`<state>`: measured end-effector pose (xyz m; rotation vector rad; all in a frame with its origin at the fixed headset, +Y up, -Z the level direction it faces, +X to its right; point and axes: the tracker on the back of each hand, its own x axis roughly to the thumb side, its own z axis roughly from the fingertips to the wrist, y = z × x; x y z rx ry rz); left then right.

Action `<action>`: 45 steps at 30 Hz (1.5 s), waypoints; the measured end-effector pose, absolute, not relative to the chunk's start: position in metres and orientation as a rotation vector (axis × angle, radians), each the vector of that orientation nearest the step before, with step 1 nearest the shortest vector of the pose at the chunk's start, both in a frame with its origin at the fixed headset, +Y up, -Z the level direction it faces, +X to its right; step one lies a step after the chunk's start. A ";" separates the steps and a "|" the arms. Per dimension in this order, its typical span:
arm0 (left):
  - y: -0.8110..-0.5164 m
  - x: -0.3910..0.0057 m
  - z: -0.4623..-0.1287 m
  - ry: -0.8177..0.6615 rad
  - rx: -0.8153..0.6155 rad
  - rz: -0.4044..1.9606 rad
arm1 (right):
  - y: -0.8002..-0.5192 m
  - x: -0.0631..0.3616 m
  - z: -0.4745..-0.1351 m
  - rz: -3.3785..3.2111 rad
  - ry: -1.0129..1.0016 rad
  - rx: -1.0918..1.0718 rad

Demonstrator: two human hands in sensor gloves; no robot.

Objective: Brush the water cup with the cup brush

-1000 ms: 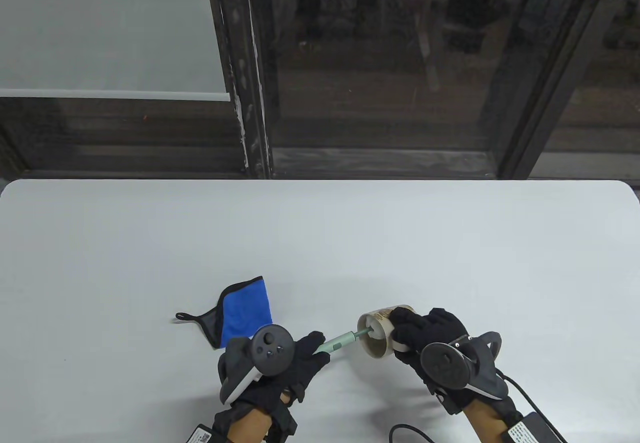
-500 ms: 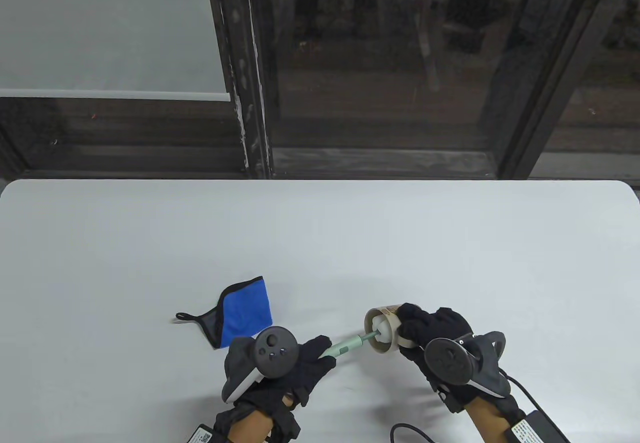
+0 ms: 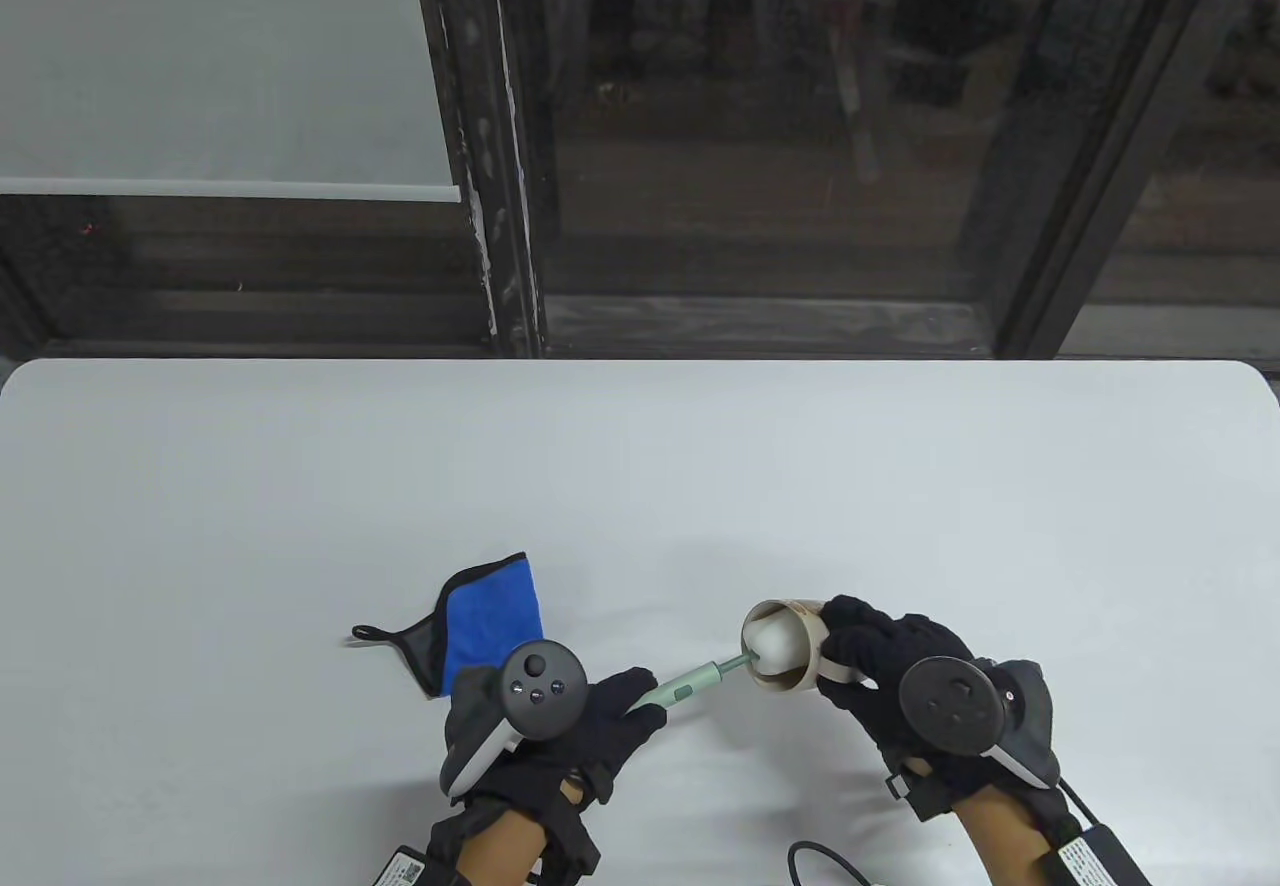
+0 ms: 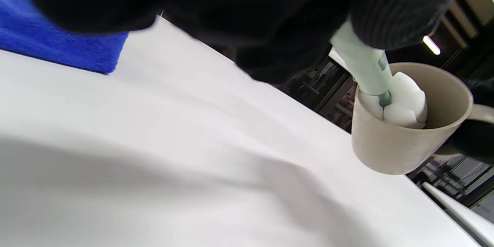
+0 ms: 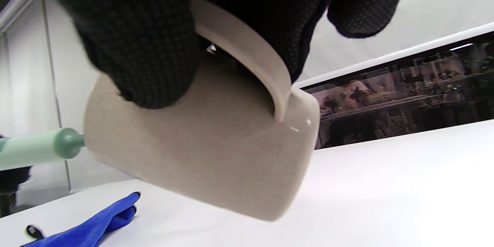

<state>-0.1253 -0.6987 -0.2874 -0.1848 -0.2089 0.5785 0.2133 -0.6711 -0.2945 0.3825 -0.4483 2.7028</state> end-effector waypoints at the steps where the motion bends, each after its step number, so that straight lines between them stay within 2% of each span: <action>1: -0.698 -0.126 -0.288 -0.213 -0.187 0.594 | -0.670 0.216 -0.295 2.690 -0.463 0.356; 10: -0.691 -0.140 -0.290 -0.140 -0.119 0.665 | -0.669 0.248 -0.300 2.601 -0.497 0.113; 18: -0.719 -0.141 -0.304 0.082 -0.263 0.360 | -0.669 0.249 -0.300 2.564 -0.503 0.107; 27: -0.741 -0.138 -0.313 0.207 -0.285 0.158 | -0.671 0.248 -0.299 2.541 -0.487 0.117; 35: -0.758 -0.133 -0.315 0.227 -0.364 0.054 | -0.671 0.247 -0.299 2.537 -0.476 0.144; 45: -0.761 -0.125 -0.312 0.214 -0.354 -0.020 | -0.669 0.247 -0.297 2.529 -0.491 0.171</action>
